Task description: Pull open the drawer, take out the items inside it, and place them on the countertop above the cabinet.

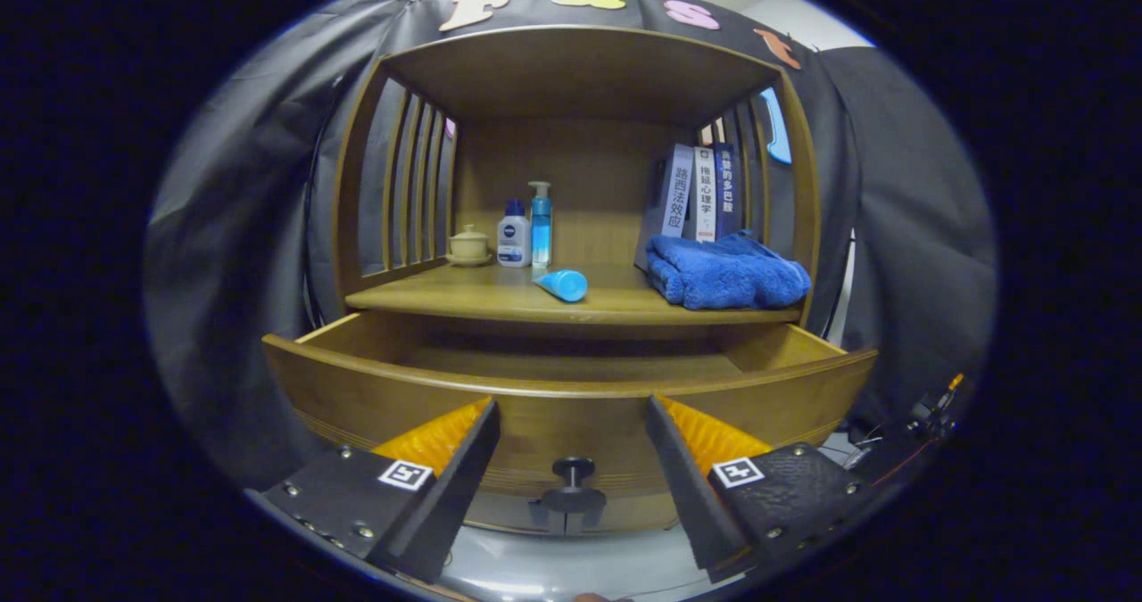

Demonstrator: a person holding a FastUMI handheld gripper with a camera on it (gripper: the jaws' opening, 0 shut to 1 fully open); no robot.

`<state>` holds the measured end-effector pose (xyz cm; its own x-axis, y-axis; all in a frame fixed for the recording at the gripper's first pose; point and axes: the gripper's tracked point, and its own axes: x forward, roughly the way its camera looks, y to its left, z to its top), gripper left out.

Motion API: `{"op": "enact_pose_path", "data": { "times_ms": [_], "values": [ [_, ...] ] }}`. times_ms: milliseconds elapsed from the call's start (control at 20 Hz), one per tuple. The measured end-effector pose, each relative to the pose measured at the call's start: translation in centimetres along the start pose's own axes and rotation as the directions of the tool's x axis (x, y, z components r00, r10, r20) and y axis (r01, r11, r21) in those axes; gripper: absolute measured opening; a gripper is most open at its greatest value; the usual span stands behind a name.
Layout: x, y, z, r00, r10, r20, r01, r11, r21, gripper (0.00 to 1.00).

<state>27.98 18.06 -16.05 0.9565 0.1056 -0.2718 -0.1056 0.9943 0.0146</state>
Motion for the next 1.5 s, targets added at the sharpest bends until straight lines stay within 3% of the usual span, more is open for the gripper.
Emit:
{"op": "enact_pose_path", "data": {
  "times_ms": [750,1500],
  "values": [
    [9.0,0.3,1.3,1.0,-0.002,0.02,0.002,1.0,-0.006,0.99],
    [10.2,0.2,1.6,0.999,-0.004,0.044,0.005,1.0,-0.017,0.98]
  ]
}}
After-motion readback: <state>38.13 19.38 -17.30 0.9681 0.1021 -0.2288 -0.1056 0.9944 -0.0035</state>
